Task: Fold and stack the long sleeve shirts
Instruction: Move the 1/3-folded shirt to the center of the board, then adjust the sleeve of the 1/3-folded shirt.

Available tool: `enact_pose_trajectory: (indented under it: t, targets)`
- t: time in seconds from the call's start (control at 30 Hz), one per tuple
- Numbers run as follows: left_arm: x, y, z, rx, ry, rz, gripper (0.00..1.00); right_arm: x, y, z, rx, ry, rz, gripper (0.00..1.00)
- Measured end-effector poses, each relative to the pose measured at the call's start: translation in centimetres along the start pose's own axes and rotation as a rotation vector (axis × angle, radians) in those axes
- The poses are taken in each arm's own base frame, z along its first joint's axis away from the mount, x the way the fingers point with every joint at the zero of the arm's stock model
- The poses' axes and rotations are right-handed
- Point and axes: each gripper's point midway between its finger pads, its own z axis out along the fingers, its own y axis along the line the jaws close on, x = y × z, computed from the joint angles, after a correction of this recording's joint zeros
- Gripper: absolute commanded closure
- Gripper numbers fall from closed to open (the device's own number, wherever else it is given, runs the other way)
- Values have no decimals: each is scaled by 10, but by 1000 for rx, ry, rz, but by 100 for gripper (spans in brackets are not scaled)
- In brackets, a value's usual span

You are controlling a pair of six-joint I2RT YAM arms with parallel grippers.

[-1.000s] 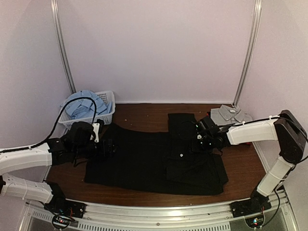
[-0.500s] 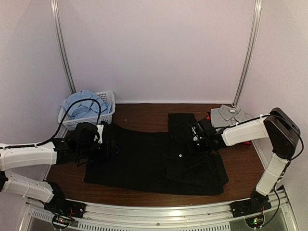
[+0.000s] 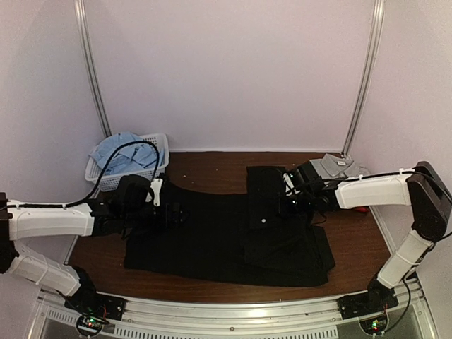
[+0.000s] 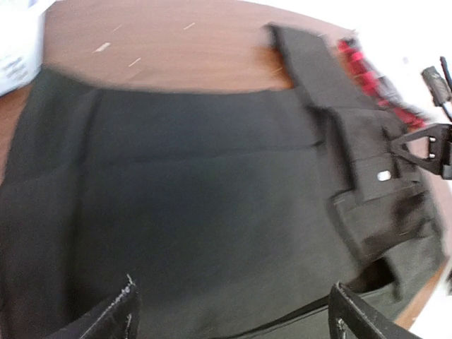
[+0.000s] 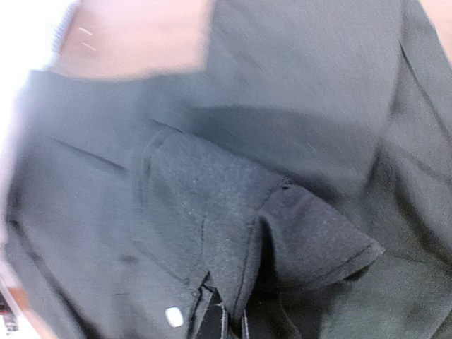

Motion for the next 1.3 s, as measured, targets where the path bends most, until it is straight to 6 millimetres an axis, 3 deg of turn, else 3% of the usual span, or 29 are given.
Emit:
enact_pose_trajectory:
  t: [0.27, 0.37, 0.57, 0.7, 0.97, 1.13, 1.3]
  targets:
    - [-45, -83, 13, 386, -78, -15, 6, -65, 75, -70, -249, -181, 8, 100]
    - [-56, -109, 16, 517, -82, -27, 6, -69, 92, -83, -315, -199, 8, 100]
    - [-70, -146, 22, 707, -72, -49, 6, -68, 102, -91, -355, -193, 10, 100]
    - [-72, -156, 26, 752, -59, -55, 7, -85, 104, -107, -340, -232, -3, 100]
    - [-78, -162, 23, 763, -66, -38, 7, -153, 93, -155, -269, -415, -36, 100]
    - [-74, -159, 27, 740, -53, -29, 6, -154, 83, -151, -233, -412, -43, 100]
    - [-71, -155, 31, 716, -42, -20, 7, -134, 76, -133, -232, -352, -34, 100]
